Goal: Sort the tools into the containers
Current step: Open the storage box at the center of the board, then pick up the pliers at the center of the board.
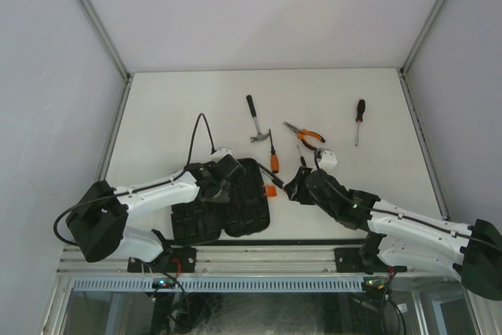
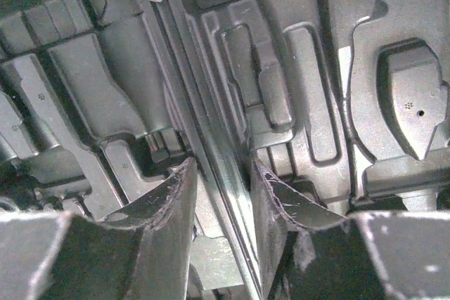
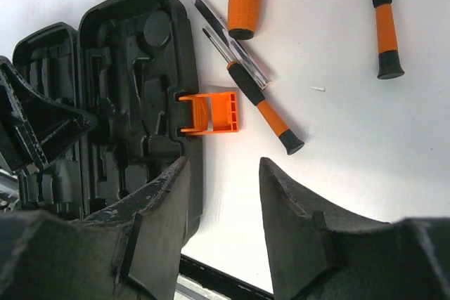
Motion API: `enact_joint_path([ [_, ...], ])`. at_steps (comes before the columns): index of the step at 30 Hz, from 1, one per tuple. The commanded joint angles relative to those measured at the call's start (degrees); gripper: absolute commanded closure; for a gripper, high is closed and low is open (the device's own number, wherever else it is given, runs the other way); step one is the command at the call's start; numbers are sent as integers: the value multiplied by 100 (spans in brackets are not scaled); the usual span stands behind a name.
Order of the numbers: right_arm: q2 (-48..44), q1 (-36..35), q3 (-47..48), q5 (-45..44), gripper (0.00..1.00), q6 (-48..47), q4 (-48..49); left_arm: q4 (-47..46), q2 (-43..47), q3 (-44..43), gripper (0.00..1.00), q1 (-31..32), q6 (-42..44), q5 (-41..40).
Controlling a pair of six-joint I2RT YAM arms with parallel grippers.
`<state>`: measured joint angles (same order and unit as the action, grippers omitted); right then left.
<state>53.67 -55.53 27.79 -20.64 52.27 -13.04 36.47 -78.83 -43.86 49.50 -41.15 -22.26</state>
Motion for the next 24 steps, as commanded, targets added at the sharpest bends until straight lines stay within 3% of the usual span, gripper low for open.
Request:
enact_joint_path([
  [1, -175, -10, -6, -79, 57, 46, 10, -48, -116, -251, 62, -263, 591, -86],
  [24, -382, 26, -124, -105, 57, 16, -107, -351, -1049, -1098, 66, -1466, 1548, 469],
])
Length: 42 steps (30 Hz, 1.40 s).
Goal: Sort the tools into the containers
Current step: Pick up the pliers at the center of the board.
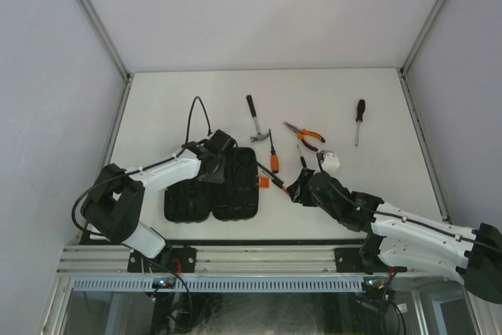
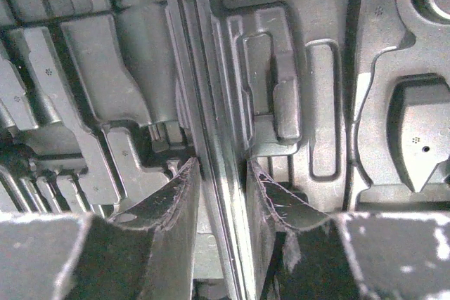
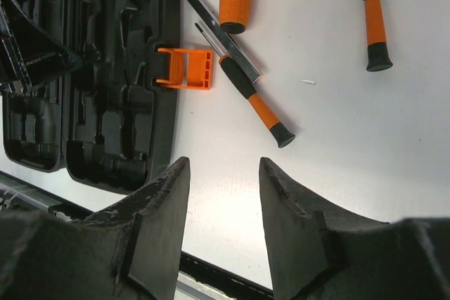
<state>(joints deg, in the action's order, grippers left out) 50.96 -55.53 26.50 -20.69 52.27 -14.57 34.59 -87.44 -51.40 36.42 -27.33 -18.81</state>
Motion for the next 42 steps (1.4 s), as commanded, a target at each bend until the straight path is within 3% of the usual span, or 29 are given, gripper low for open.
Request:
enact_joint_path([
  [1, -115, 33, 4, -102, 57, 19, 47, -156, -223, -383, 65, -195, 168, 137],
  [14, -313, 32, 4, -223, 56, 73, -124, -195, -473, -469, 66, -502, 135, 216],
  [23, -217, 67, -47, -124, 56, 33, 93, -310, 647, 836, 67, -546, -368, 151],
  [28, -182, 75, -46, -84, 56, -6, 111, -328, 1062, 1124, 65, -545, -407, 96],
  [42, -494, 106, -96, -331, 53, 133, -209, -397, -289, -252, 66, -547, -591, 601],
])
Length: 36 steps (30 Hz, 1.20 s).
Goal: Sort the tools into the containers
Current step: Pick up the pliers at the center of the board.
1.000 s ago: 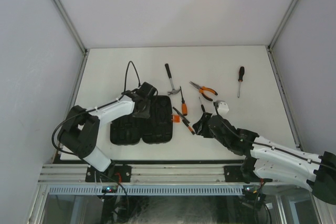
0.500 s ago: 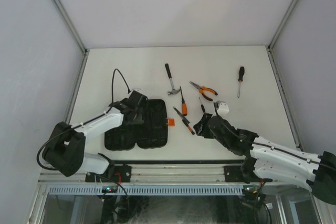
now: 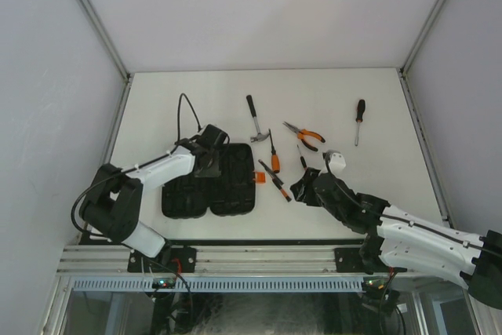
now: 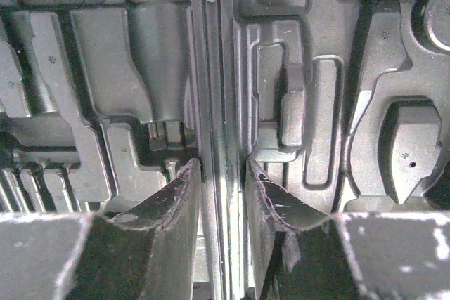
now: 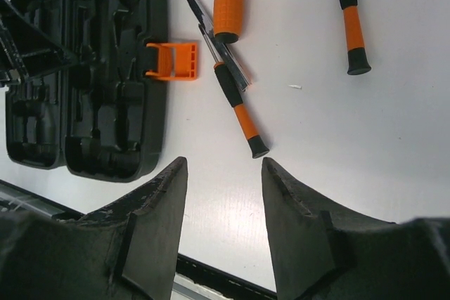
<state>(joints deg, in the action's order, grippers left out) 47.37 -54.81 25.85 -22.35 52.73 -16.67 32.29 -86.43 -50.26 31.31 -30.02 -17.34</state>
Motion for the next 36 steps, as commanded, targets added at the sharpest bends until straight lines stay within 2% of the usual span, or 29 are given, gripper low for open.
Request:
enact_joint_path([
  [1, -140, 33, -33, -163, 53, 96, -9, -134, -464, -457, 66, -35, -354, 441],
  [6, -139, 41, -34, -197, 52, 119, -6, -32, -515, -730, 64, -32, -437, 466],
  [13, -311, 171, -35, -201, 43, 43, -26, 72, -158, -766, 55, -30, -455, 557],
  [15, -361, 198, -30, -214, 32, 41, -72, 124, -15, -766, 52, -31, -423, 557],
  [17, -408, 236, -32, -226, 27, 9, -82, 198, 181, -758, 50, -45, -379, 529],
  [27, -435, 773, -18, 315, 26, -163, -89, 29, 1638, -191, 37, -150, -151, 749],
  [36, -453, 1063, 16, 623, 27, -354, -80, -685, 1848, 973, 33, -144, -606, 1397],
])
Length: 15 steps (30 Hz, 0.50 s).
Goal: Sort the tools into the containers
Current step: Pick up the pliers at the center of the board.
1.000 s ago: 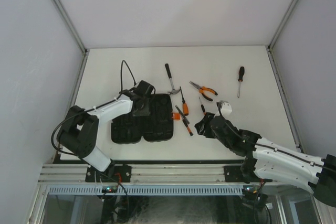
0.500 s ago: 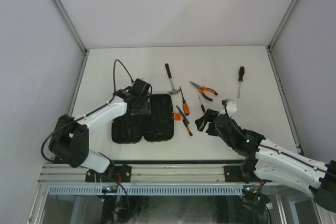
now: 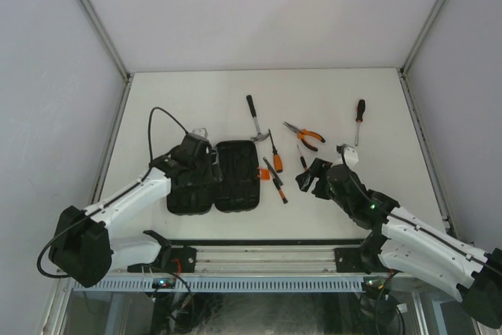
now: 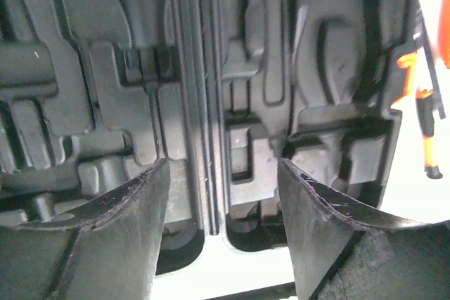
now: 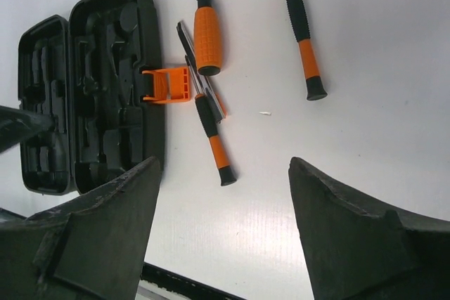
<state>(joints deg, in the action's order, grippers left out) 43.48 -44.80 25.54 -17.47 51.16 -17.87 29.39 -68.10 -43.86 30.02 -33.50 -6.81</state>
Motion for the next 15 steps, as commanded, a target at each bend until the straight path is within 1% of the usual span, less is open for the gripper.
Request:
enact_joint_path([
  [1, -49, 85, 59, 124, 27, -208, 15, -439, -15, 382, 33, -14, -282, 387],
  [5, 112, 266, 188, 191, 29, -304, -160, -542, -179, 478, 34, -19, -397, 413],
  [10, 508, 714, 484, 458, 33, -604, -398, -674, -443, 490, 35, 2, -471, 499],
  [13, 692, 933, 644, 434, 34, -778, -463, -741, -548, 507, 36, 19, -465, 539],
  [15, 815, 1104, 738, 458, 34, -864, -451, -780, -591, 531, 36, 54, -640, 537],
])
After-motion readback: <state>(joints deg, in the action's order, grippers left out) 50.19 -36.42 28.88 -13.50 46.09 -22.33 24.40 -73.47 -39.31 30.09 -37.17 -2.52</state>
